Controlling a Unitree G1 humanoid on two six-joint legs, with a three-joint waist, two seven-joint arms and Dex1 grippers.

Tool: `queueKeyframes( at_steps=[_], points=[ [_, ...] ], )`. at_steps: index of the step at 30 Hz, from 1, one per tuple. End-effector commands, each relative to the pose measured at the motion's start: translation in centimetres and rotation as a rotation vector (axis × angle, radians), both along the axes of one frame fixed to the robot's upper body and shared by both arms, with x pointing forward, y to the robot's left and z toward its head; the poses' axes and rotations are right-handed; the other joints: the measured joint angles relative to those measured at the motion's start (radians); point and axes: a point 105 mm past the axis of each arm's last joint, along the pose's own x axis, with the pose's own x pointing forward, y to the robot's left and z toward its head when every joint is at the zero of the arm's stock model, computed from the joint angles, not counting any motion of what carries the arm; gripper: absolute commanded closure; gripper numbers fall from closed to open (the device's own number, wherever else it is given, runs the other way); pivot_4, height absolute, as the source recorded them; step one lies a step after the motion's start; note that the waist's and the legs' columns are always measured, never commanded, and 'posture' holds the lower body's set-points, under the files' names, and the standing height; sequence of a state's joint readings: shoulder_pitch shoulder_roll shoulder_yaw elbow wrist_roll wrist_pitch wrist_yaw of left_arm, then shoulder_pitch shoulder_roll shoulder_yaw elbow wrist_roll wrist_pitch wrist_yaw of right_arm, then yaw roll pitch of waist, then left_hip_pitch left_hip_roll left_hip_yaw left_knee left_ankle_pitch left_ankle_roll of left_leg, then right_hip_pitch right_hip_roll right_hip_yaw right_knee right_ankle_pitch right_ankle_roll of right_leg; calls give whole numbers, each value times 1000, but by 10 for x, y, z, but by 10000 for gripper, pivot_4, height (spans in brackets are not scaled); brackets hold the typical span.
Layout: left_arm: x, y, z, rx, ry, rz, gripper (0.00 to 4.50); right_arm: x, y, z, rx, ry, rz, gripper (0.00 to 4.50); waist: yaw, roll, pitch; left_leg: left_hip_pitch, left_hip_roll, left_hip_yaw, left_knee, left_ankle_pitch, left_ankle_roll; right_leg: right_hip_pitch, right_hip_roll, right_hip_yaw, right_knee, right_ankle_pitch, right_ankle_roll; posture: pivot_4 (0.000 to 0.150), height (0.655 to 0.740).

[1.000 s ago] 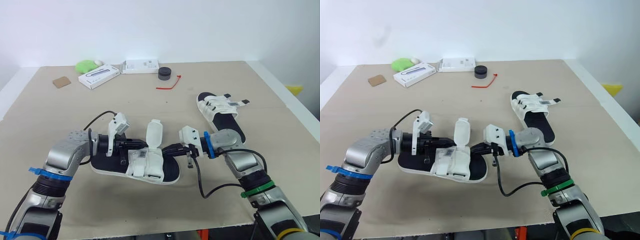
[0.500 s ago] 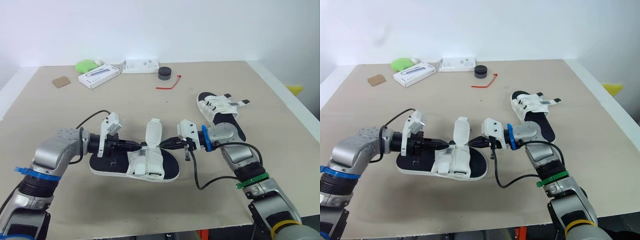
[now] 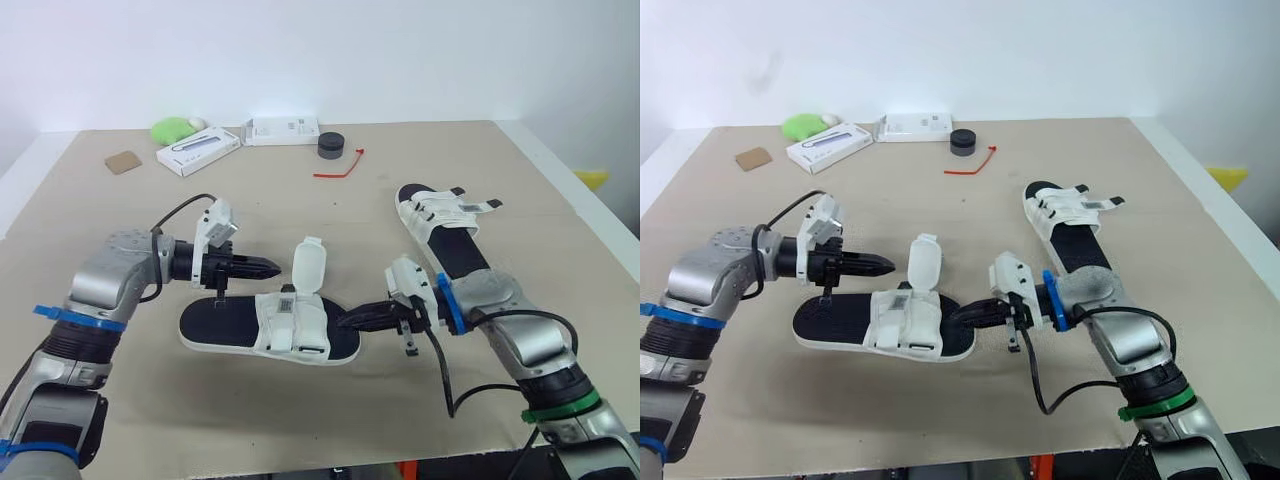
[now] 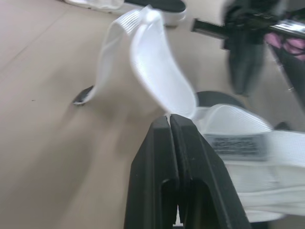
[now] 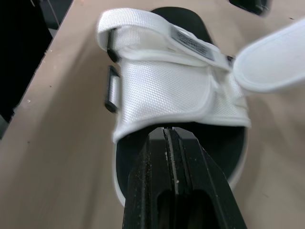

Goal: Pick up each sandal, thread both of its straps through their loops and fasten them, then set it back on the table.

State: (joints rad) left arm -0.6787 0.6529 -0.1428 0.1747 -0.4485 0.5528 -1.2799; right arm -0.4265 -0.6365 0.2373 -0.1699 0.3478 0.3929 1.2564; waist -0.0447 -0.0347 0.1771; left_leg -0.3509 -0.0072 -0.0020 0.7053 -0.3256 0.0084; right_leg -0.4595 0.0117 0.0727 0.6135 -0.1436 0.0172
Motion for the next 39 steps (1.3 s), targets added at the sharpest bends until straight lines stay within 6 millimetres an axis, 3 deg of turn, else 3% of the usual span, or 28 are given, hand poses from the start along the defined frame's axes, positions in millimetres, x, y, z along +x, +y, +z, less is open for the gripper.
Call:
queueKeyframes(
  at_steps=[1, 5, 10, 13, 20, 21, 31, 39],
  points=[
    [15, -1, 8, 11, -70, 25, 44155, 4, 4, -7, -31, -44, -15, 45000, 1, 0, 0, 0, 0, 1, 0, 1, 0, 0, 0, 0, 0, 1, 0, 1500, 7400],
    [24, -5, 13, -79, 57, 63, 44155, 5, 0, -17, -78, -55, -11, 45000, 0, 0, 0, 0, -1, 2, 0, 1, 0, 0, 0, 0, 0, 1, 0, 1500, 7400],
    [9, -7, 21, -162, 293, 12, 44155, 3, -2, -19, -84, -62, -6, 45000, -2, 0, 0, -1, 0, 2, 0, 0, 2, -1, 0, 0, 0, 1, 0, 1500, 7400],
    [11, -3, 21, -154, 321, 50, 35643, 4, -3, -18, -83, -72, -8, 45000, -2, 0, 0, -1, 0, 1, 0, 0, 2, -1, 0, 1, 0, 1, 1, 1500, 7400],
    [10, -6, 32, -257, 463, 42, 2433, 3, -2, -18, -82, -78, 2, 45000, -1, 0, 0, -1, 0, 0, 1, 0, 2, 0, 0, 0, 0, 1, 1, 1500, 7400],
    [13, -6, 32, -265, 475, 54, 535, 3, -1, -18, -82, -79, 4, 45000, -1, 0, 0, -1, 0, 0, 1, 0, 2, 0, 0, 0, 0, 1, 1, 1500, 7400],
    [20, -21, 31, -390, 806, 60, 535, 5, 1, -18, -83, -96, 12, 45000, -2, 0, 0, -1, -3, 0, 1, 0, 2, 0, 0, 0, 0, 2, -2, 1500, 7400],
    [22, -44, 35, -446, 994, 39, 535, 6, 0, -17, -86, -108, 11, 45000, -4, 0, 0, -1, -3, -1, 1, 0, 1, 0, 0, 1, 1, 4, -4, 1500, 7400]
  ],
)
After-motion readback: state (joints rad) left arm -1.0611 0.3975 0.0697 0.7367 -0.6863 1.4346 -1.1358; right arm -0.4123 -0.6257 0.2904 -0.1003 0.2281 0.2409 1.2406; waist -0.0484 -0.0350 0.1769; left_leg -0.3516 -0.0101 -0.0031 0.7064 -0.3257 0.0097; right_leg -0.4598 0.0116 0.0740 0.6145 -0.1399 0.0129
